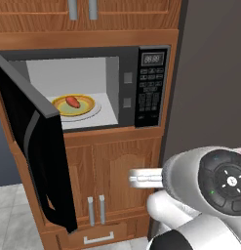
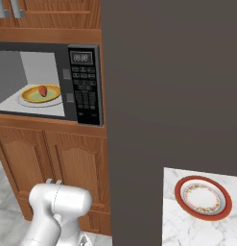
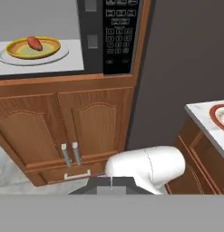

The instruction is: Pick the sweet potato from the counter and place it in the microwave. Then turn on the microwave.

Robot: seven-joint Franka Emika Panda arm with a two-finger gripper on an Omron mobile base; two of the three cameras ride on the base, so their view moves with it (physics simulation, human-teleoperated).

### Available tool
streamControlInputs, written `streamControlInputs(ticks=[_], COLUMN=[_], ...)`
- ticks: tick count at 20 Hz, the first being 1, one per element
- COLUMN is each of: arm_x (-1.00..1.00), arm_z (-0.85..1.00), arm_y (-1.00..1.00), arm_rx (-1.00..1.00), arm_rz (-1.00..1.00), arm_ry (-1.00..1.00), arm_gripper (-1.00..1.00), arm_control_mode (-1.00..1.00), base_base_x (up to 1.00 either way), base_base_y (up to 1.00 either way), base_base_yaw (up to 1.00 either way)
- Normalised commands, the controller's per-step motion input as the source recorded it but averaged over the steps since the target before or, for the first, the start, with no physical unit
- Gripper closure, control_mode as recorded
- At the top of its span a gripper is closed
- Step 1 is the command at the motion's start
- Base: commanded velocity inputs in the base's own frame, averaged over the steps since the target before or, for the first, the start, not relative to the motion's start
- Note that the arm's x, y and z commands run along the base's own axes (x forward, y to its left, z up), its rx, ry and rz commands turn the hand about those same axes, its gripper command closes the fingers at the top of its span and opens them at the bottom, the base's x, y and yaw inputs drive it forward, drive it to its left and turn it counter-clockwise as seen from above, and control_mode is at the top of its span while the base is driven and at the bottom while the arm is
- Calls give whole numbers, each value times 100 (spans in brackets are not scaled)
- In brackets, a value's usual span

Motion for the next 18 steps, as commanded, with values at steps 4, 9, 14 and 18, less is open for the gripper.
streamControlInputs(ticks=[4, 9, 14, 18], arm_x=[0, 0, -44, -98], arm_z=[0, -6, -1, 0], arm_y=[0, 0, 0, 15], arm_rx=[0, 0, -1, -2], arm_rz=[5, 5, 4, 0], arm_ry=[-24, -23, -29, -24], arm_gripper=[100, 100, 100, 100], arm_control_mode=[-100, -100, -100, -100], base_base_x=[0, 0, 0, 0], base_base_y=[0, 0, 0, 0], base_base_yaw=[0, 0, 0, 0])
